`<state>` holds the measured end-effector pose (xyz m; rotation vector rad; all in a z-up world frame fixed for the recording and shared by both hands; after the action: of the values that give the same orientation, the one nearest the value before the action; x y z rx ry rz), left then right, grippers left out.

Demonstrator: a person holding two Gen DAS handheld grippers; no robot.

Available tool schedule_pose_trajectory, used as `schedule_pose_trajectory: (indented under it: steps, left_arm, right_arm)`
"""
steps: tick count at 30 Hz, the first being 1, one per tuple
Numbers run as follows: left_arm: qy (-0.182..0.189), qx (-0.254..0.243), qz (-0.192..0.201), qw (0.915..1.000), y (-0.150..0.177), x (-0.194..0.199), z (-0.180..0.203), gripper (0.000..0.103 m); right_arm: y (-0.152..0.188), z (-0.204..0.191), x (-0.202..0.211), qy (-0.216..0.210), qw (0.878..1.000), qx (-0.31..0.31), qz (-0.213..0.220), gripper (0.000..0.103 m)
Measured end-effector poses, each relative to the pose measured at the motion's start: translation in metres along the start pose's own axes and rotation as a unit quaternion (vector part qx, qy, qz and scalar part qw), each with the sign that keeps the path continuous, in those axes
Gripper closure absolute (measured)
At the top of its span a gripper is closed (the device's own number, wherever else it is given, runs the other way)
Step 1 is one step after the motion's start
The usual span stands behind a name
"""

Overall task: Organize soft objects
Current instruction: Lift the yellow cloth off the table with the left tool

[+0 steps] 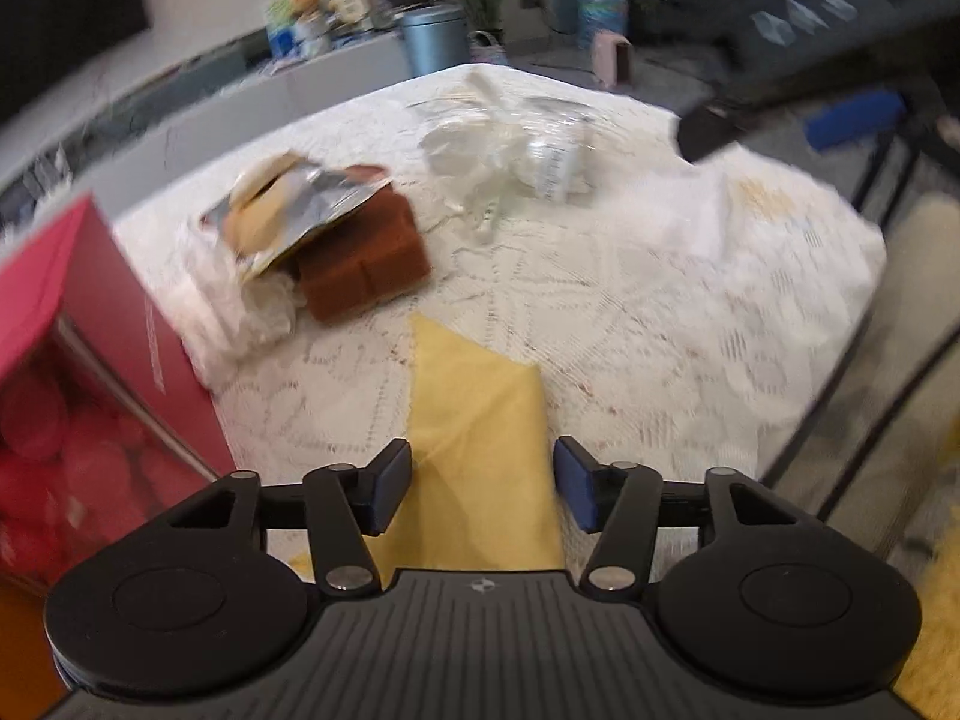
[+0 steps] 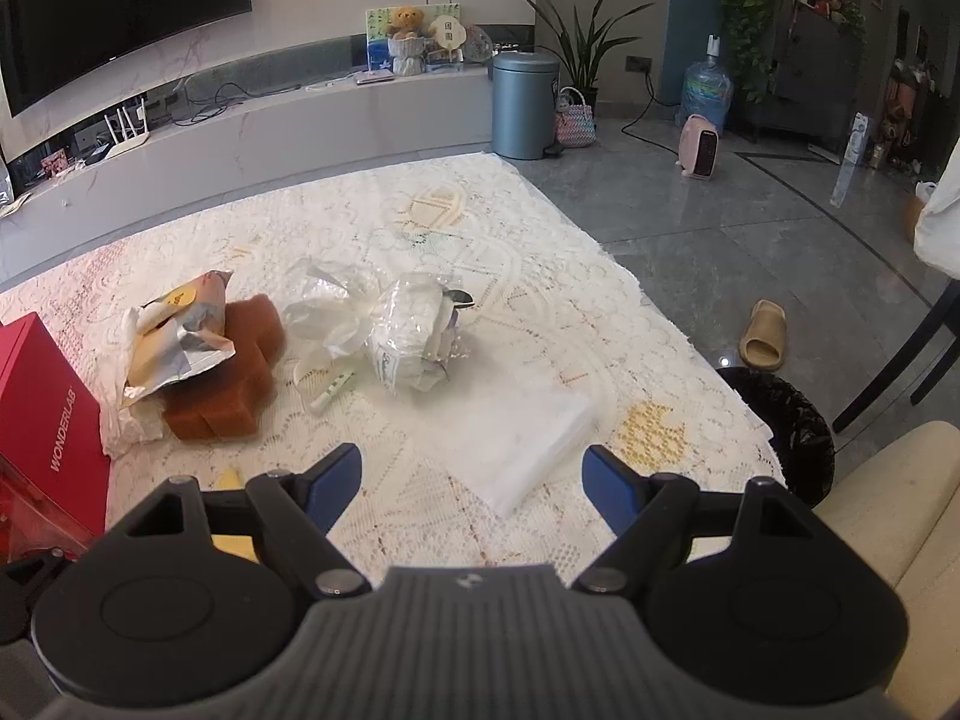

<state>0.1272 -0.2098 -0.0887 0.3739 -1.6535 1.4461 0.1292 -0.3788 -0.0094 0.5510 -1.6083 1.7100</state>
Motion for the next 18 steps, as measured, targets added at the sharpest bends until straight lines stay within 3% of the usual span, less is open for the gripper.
schedule_pose_trajectory:
  steps: [4,8,9,13,16,18]
  left_arm:
    - [0.032,0.06,0.009,0.9977,0.0,-0.001,-0.014,0.032]
    - [0.026,0.046,0.032,0.9981,0.003,0.001,-0.011,0.065]
    - [0.029,0.05,0.033,0.9978,0.003,0.001,-0.012,0.068]
    - [0.022,0.107,0.014,0.9939,-0.002,0.002,-0.022,0.092]
    - [0.027,0.158,0.0,0.9871,-0.002,0.005,-0.034,0.096]
    - [0.027,0.164,0.0,0.9861,0.001,0.007,-0.038,0.097]
  right_arm:
    - [-0.003,0.003,-0.004,-0.003,1.0,-0.018,0.025,0.021]
    - [-0.009,0.005,-0.008,0.022,0.997,-0.039,0.07,0.016]
    - [-0.011,0.004,-0.009,0.028,0.996,-0.037,0.079,0.015]
    - [-0.019,-0.01,-0.021,0.02,0.996,-0.007,0.09,0.01]
    - [-0.021,-0.02,-0.03,-0.01,0.996,0.006,0.084,0.009]
    - [-0.023,-0.018,-0.031,-0.022,0.996,-0.009,0.092,0.009]
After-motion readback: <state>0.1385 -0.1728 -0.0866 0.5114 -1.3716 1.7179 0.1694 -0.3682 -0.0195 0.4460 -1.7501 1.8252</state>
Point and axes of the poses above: each gripper's, at about its wrist camera, not at the fingertips, and x roughly against the way its jaws point, z to its right, y to its underside, the point moved 3 cm from there along -x, roughly the way its jaws point, and after that the axes turned 12 degrees about x, right-handed, at the moved point
